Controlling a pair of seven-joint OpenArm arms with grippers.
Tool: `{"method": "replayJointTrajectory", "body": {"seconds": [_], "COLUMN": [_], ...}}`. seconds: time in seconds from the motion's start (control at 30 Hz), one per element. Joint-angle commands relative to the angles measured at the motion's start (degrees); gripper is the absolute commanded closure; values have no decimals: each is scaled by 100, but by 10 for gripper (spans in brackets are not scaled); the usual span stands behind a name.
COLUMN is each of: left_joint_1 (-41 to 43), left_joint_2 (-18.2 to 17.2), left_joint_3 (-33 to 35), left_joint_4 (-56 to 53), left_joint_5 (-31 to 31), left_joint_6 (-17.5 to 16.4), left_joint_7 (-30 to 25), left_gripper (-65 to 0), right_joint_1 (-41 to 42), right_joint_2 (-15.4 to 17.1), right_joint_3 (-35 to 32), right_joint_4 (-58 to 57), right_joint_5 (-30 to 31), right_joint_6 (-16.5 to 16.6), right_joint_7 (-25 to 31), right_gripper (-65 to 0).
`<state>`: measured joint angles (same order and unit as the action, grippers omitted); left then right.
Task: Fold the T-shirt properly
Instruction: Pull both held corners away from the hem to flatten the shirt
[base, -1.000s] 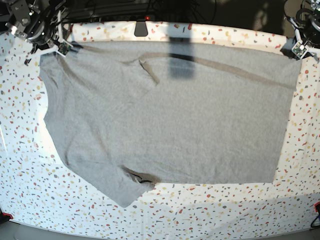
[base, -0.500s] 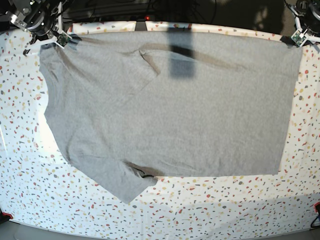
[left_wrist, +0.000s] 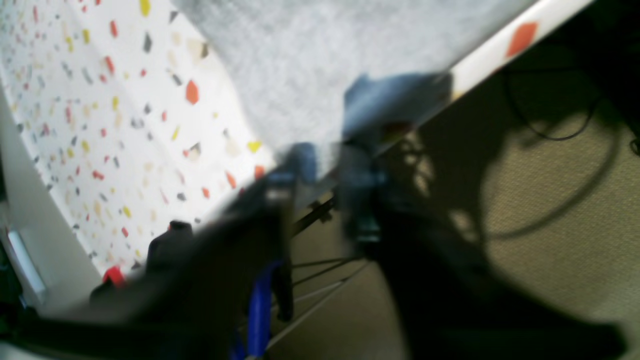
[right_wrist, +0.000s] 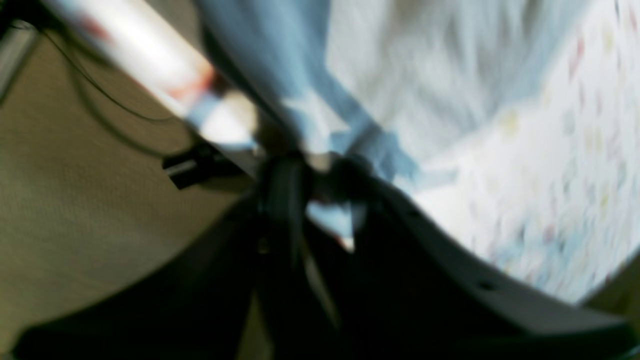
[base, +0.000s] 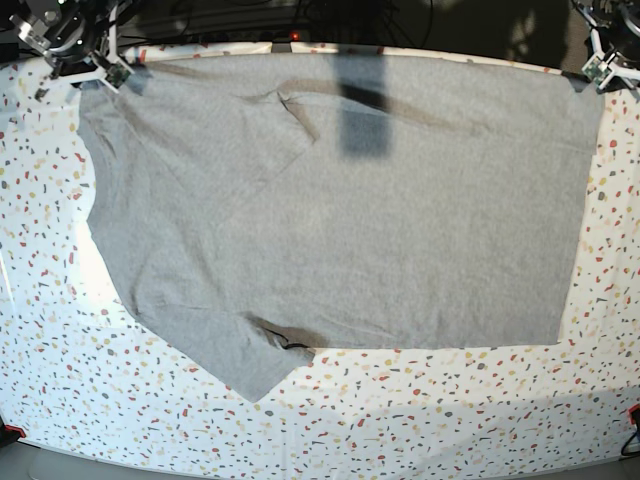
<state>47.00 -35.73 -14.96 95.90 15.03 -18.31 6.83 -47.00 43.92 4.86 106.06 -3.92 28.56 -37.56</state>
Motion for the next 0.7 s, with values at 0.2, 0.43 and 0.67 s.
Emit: {"method": "replayJointTrajectory", "body": {"seconds": [0.2, 0.43, 0.67], "left_joint_1": [59, 59, -120], "left_joint_2": [-155, -177, -199], "left_joint_3": [-162, -922, -1473], "left_joint_4": [267, 728, 846], "left_joint_5": [-13, -101, -1080], "left_joint_6": [76, -122, -341], "left_joint_7": [592, 817, 595], "left_gripper": [-271, -271, -271], "right_joint_1": [-76, -79, 66], "right_joint_2": [70, 68, 68], "right_joint_3": [83, 695, 1377], "right_joint_4": [13, 490, 721], "right_joint_5": [116, 120, 649], "right_joint_6": [33, 7, -15], "right_joint_7": [-258, -258, 240], "right_gripper": [-236, -236, -236]}}
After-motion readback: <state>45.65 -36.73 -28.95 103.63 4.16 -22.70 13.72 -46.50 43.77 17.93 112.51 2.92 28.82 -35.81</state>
